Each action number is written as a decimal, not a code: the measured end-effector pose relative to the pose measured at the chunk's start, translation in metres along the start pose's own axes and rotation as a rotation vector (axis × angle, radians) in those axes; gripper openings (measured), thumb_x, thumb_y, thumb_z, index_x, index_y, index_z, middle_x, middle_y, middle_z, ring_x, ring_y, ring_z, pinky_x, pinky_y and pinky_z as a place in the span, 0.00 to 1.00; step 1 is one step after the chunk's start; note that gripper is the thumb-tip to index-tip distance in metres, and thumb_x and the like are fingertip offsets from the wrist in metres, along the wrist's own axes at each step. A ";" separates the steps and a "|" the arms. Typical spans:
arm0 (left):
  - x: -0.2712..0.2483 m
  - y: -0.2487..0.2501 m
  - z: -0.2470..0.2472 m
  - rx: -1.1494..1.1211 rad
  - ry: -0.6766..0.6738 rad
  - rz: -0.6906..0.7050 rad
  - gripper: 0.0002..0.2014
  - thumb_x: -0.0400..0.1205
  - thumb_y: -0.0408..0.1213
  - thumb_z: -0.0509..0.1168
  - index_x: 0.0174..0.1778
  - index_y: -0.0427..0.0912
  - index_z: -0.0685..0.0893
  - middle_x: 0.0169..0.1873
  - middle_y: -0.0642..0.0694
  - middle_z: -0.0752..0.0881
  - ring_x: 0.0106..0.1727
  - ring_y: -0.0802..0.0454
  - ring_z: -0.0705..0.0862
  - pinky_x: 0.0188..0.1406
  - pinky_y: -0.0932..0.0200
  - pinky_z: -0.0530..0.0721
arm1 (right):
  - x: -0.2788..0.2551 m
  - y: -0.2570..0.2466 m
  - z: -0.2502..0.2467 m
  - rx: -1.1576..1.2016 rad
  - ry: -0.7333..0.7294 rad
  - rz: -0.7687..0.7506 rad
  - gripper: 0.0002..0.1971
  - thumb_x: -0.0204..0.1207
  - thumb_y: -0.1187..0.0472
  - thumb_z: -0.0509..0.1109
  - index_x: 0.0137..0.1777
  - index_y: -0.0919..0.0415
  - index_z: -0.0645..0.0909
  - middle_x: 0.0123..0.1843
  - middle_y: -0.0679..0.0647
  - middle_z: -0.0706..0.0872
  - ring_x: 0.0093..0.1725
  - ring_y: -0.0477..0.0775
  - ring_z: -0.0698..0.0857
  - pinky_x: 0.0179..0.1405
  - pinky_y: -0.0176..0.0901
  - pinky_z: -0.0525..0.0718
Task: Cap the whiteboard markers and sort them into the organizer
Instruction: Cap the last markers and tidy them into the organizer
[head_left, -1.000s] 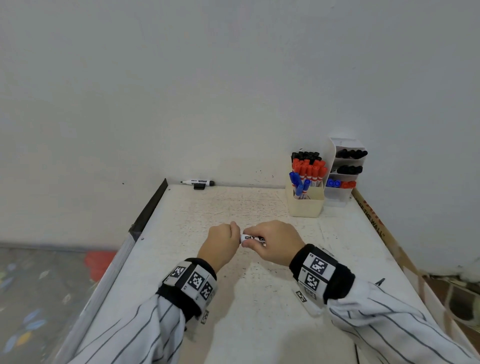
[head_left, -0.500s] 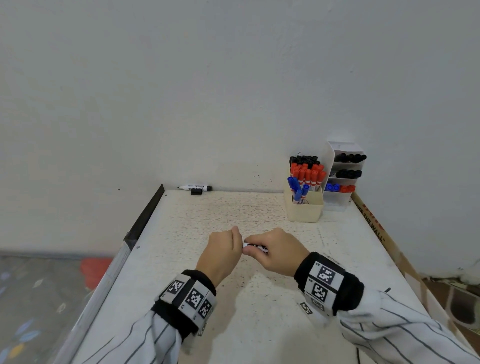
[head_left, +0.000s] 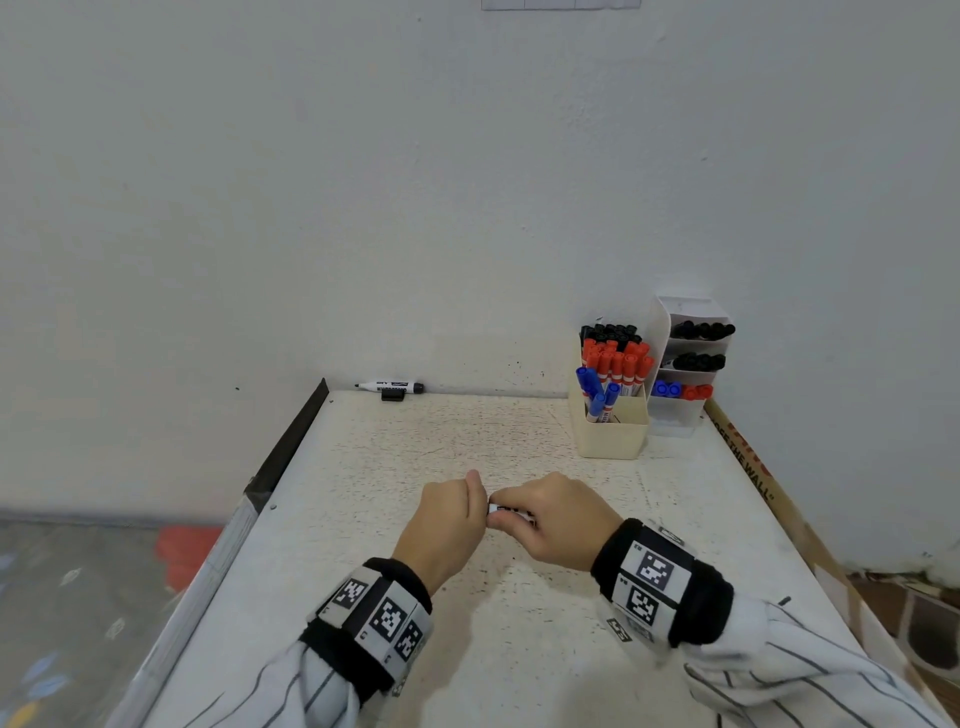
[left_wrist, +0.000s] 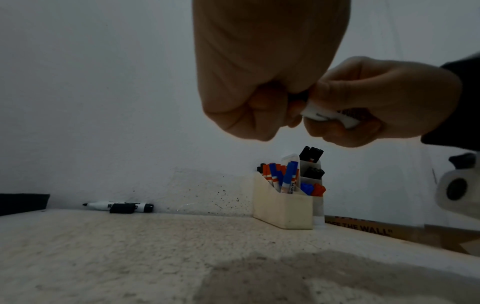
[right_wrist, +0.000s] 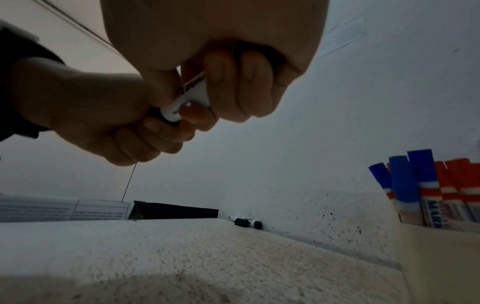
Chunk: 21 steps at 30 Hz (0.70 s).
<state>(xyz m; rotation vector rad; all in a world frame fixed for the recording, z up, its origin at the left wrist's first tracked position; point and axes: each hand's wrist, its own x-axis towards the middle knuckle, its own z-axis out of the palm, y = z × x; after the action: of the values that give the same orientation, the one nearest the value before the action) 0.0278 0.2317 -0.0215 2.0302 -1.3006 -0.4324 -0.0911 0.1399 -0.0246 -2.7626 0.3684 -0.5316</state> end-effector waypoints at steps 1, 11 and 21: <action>0.000 0.001 0.000 -0.005 0.014 0.007 0.21 0.88 0.34 0.45 0.26 0.46 0.61 0.19 0.49 0.67 0.21 0.54 0.64 0.20 0.61 0.64 | 0.000 0.001 0.002 0.093 -0.029 0.039 0.27 0.72 0.37 0.48 0.44 0.54 0.84 0.28 0.47 0.81 0.26 0.46 0.75 0.28 0.38 0.71; 0.015 0.001 0.003 0.111 -0.026 0.107 0.23 0.88 0.36 0.44 0.24 0.46 0.62 0.19 0.49 0.67 0.23 0.50 0.67 0.29 0.62 0.63 | 0.001 0.015 0.012 0.176 0.015 0.097 0.28 0.71 0.35 0.50 0.49 0.54 0.85 0.32 0.50 0.86 0.28 0.47 0.77 0.32 0.44 0.77; 0.072 -0.023 -0.009 -0.223 -0.095 -0.084 0.26 0.87 0.53 0.41 0.44 0.42 0.80 0.33 0.47 0.79 0.33 0.54 0.76 0.32 0.61 0.71 | 0.030 0.022 0.013 -0.059 -0.013 0.365 0.15 0.82 0.45 0.54 0.58 0.52 0.75 0.35 0.49 0.77 0.36 0.52 0.77 0.27 0.39 0.67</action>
<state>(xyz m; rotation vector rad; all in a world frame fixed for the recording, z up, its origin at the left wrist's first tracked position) 0.0809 0.1773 -0.0251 1.9008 -1.1686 -0.6885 -0.0628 0.1137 -0.0341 -2.6595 0.8737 -0.4141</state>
